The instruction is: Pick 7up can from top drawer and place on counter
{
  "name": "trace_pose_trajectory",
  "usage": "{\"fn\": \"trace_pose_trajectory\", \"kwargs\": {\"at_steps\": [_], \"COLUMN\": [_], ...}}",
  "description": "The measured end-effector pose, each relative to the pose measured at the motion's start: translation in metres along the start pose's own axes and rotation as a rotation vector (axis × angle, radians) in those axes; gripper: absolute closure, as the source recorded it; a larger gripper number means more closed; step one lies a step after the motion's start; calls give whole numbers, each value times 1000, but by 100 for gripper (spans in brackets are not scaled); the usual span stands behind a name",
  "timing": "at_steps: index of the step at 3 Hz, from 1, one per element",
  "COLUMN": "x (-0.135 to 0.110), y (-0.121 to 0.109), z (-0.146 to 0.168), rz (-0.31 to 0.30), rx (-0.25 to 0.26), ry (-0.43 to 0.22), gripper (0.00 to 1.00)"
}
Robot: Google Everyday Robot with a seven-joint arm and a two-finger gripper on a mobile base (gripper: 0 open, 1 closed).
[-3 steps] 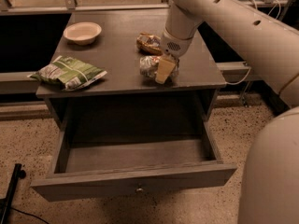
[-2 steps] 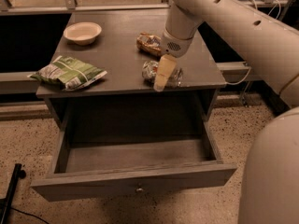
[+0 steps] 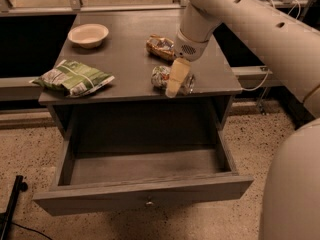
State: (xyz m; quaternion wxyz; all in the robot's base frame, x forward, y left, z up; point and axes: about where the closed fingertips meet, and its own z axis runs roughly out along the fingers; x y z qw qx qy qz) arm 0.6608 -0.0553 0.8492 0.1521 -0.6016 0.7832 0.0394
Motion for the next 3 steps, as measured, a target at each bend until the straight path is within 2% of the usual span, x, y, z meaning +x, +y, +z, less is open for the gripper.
{"fn": "trace_pose_trajectory", "kwargs": {"at_steps": [1,2,3], "x": [6,10,20], "y": [3,13,15], "z": [-25,-51,-69], "rz": [-58,-161,-156], "rx": [96,211,325], "ry": [-22,-45,-66], "gripper": [0,0,0]}}
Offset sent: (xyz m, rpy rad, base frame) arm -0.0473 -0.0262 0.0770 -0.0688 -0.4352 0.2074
